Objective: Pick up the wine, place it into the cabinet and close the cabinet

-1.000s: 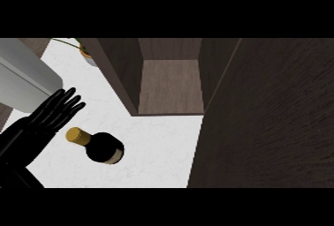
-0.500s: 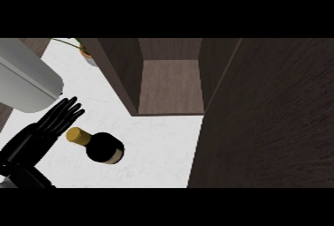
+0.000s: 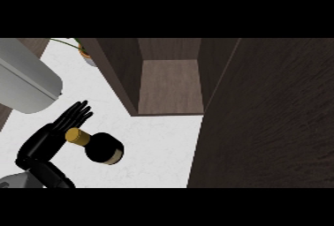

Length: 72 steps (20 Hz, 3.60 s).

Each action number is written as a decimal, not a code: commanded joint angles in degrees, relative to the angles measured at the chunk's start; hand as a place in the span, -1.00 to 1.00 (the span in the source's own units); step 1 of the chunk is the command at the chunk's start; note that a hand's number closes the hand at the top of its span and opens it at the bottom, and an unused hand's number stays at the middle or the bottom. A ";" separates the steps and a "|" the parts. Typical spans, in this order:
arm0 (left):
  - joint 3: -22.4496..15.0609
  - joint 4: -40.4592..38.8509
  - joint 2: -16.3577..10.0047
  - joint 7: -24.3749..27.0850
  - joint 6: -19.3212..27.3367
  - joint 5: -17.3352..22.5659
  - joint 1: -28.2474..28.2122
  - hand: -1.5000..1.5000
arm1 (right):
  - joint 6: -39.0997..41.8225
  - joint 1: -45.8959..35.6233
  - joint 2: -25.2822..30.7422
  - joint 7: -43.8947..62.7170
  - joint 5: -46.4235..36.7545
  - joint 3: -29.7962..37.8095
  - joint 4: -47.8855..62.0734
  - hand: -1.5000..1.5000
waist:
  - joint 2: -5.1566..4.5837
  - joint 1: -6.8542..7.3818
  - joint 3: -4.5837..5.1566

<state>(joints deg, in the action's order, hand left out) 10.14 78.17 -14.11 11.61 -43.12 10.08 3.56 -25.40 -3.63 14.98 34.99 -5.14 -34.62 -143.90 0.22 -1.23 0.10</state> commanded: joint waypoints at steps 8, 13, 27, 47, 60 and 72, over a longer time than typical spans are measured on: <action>-0.49 -20.58 -0.74 18.47 1.70 -11.73 5.20 -1.00 | -1.08 -0.90 1.76 3.21 -5.37 -1.09 -7.13 -1.00 | -0.21 0.18 0.02; -1.77 -28.10 -1.73 19.04 0.86 -12.38 9.81 -1.00 | -1.97 -1.18 3.76 5.49 -5.00 -0.27 -10.65 -1.00 | -0.16 -0.46 0.04; -7.01 -39.00 -1.75 28.11 -1.03 -14.73 10.64 -1.00 | -3.95 -3.97 5.63 6.79 -4.26 0.12 -8.85 -1.00 | -0.15 0.01 0.04; -10.69 -40.75 -0.10 37.97 4.01 -13.82 12.15 1.00 | -6.63 0.48 9.09 1.55 -4.22 -3.00 -9.41 -1.00 | 0.03 0.11 0.00; -5.55 -25.92 9.94 30.05 24.63 -5.68 1.88 1.00 | -9.20 2.05 11.08 2.73 -6.80 -5.07 -12.01 -1.00 | 0.35 0.67 -0.07; -17.64 -1.33 14.02 17.43 29.64 -1.86 -9.31 1.00 | -9.48 8.45 13.39 -7.42 -3.37 -5.68 -10.18 -1.00 | 0.26 0.72 -0.17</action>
<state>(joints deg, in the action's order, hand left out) -2.24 68.92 -1.45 33.14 -17.24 6.91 -2.31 -34.72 -0.66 26.80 26.49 -5.05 -38.47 -143.83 0.47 -0.43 -0.04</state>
